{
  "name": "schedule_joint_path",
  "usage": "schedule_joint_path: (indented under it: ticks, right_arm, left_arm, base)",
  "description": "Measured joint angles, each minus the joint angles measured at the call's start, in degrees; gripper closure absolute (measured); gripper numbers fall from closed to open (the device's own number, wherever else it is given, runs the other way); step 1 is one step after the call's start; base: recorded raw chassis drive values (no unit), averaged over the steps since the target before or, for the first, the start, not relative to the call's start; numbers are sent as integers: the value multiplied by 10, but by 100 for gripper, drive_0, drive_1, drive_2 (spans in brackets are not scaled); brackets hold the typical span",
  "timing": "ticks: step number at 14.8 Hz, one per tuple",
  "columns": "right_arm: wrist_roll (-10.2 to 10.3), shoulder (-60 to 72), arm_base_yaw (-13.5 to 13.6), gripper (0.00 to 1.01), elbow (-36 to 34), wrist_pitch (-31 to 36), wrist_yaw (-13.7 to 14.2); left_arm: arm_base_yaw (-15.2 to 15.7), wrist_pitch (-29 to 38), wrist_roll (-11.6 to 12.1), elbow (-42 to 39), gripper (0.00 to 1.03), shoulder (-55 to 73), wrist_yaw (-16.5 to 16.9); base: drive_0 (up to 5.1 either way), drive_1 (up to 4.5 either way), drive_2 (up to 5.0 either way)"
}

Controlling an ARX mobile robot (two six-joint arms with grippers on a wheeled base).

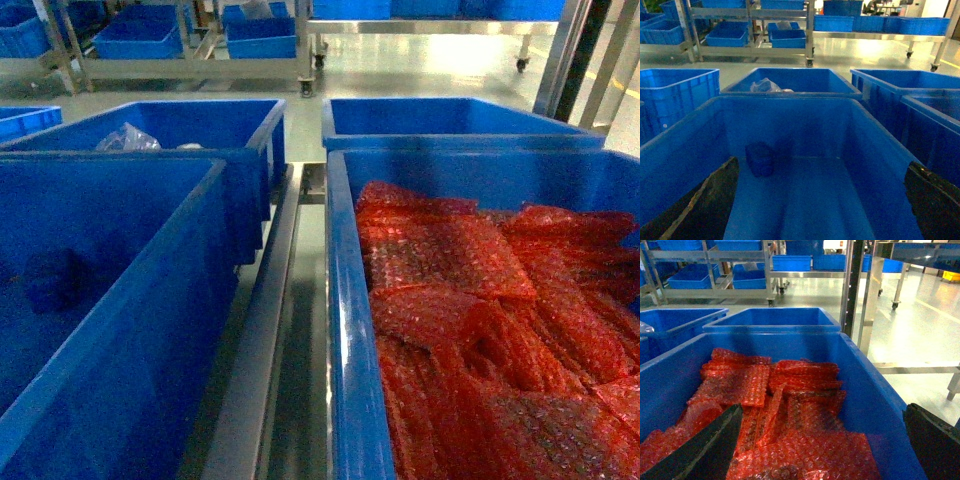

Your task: Pick blue part to blue bin on bottom shelf

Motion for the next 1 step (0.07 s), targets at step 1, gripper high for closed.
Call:
schedule_joint_path:
  ticks: [1]
  right_arm:
    - [0, 0, 0, 3, 0, 0, 0]
  left_arm:
    - [0, 0, 0, 0, 5, 0, 0]
  base:
    - [0, 0, 0]
